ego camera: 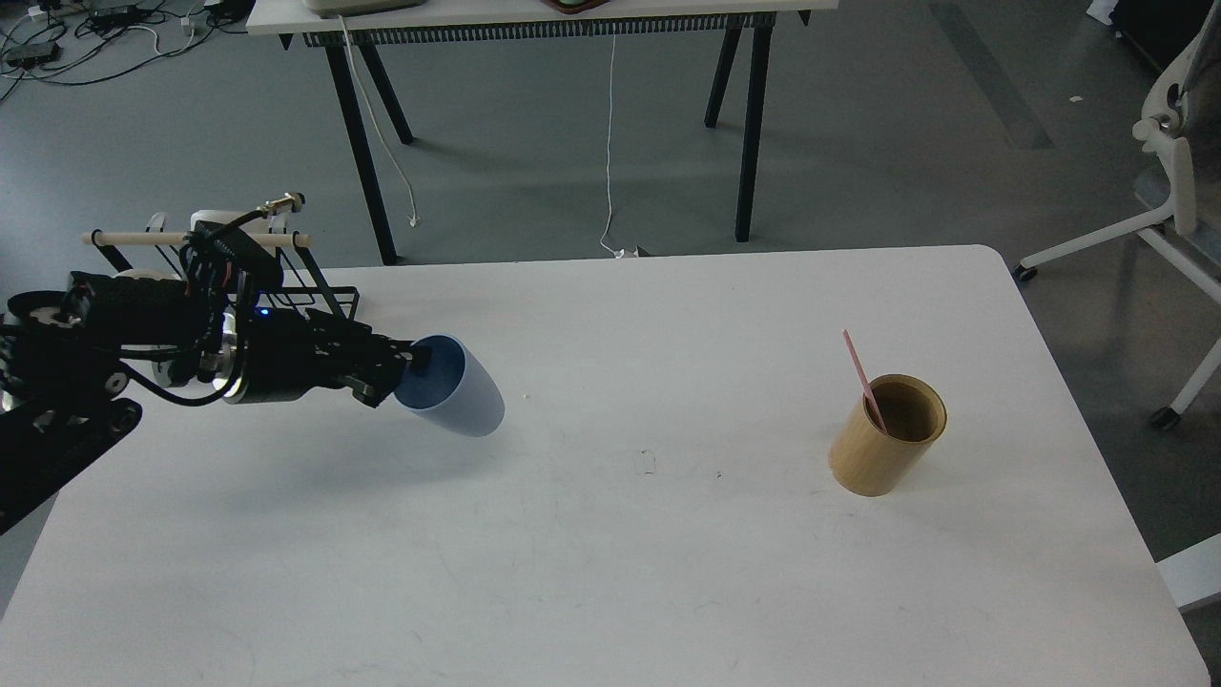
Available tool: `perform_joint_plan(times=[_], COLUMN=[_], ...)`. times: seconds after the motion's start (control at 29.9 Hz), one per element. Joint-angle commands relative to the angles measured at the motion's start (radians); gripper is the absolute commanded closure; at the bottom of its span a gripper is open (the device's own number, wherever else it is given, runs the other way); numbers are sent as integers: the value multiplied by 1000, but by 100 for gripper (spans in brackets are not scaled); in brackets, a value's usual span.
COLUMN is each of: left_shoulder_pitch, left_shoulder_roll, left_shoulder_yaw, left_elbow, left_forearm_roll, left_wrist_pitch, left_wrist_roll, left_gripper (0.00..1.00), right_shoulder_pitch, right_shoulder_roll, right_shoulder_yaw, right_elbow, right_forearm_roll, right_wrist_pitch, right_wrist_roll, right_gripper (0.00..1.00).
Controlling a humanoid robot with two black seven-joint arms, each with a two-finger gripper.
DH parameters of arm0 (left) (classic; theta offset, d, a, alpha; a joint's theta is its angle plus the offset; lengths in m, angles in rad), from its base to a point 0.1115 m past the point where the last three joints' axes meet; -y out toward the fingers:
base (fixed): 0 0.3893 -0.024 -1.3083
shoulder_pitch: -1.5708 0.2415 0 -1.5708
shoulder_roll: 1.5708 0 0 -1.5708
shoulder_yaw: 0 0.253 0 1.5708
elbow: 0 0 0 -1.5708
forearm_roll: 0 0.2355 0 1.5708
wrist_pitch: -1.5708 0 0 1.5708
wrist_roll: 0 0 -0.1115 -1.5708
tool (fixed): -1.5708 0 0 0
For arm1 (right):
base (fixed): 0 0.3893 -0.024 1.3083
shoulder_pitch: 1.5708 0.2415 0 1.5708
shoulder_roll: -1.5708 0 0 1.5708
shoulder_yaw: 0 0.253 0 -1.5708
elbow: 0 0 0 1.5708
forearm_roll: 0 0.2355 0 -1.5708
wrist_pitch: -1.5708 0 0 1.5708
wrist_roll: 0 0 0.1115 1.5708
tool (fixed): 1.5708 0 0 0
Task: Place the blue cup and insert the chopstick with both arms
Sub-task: 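Lift the blue cup with the left gripper and carry it toward table center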
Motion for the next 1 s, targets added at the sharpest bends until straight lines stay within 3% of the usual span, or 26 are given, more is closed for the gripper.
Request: perform_joint_plan(times=[0.0, 0.2, 0.97], left_shoulder_pitch=[-13, -12, 25], left_shoulder_roll=[-190, -336, -322], left_shoulder_yaw=[-26, -46, -46], left_elbow=[66, 162, 248], left_forearm_roll=[24, 24, 24], left_wrist_pitch=[0, 0, 0], left_wrist_roll=[0, 0, 0], left_gripper=[95, 95, 95], right_shoulder_pitch=[0, -6, -18], right_shoulder_roll=[-2, -2, 8], right_shoulder_yaw=[0, -2, -3], right_elbow=[-27, -33, -49], right_forearm_roll=[11, 11, 11], right_wrist_pitch=[0, 0, 0], right_wrist_roll=[0, 0, 0], right_gripper=[1, 1, 1])
